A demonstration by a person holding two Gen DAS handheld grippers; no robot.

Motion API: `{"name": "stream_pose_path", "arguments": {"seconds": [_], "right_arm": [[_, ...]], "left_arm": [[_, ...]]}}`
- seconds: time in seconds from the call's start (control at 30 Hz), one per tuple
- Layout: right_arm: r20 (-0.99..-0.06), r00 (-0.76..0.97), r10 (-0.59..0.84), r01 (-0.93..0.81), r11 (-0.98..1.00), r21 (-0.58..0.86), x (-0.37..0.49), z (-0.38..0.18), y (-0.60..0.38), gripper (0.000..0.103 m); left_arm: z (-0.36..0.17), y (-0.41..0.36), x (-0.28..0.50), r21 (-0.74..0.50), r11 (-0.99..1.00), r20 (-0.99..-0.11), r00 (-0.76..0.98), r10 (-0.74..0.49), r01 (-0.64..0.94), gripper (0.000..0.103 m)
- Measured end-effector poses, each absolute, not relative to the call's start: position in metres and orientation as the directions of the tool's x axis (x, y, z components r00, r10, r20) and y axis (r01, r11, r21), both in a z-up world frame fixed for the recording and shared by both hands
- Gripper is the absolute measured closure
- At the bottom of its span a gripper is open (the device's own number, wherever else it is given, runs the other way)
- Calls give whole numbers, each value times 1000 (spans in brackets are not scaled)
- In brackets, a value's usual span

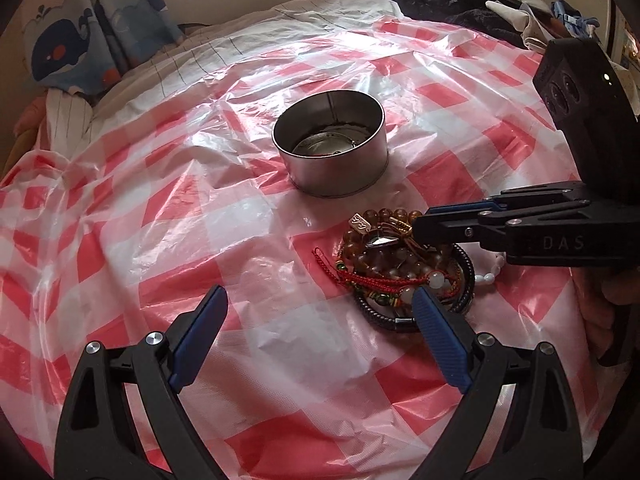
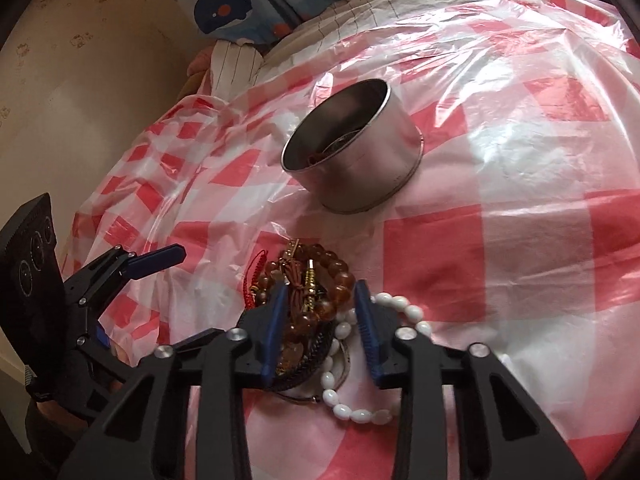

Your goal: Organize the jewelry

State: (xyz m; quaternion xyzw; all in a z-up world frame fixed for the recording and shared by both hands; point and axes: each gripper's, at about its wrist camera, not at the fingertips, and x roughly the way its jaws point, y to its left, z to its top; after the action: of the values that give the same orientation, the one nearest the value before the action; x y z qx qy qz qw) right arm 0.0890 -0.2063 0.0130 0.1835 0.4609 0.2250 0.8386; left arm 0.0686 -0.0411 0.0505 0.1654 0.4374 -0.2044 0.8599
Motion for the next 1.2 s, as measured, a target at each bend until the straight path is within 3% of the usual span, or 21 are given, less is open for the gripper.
{"name": "stream_pose_path", "arguments": {"seconds": [0.27,0.57,0.9,1.0,1.2], "right_arm": [[-656,574,490,-255,869,425,63,45,-215,91],[-576,700,423,-173,882,438,39,73,-264,91],[-479,714,510,-242,823,514,33,86,-273,91],[-478,728,493,-217,825,521,33,85,-278,91],[-573,723,386,-115,885,452,43,72,-282,91]], "left_arm": [[52,-34,75,80,882,-820,534,-207,464,14],[51,-43,72,69,867,-819,524,-233,494,14],[46,-60,71,38,850,-821,501,-274,526,14],[49,-68,79,16,864,-796,530,-294,503,13],[33,-82,102,4,904,-799,545,-254,427,12]]}}
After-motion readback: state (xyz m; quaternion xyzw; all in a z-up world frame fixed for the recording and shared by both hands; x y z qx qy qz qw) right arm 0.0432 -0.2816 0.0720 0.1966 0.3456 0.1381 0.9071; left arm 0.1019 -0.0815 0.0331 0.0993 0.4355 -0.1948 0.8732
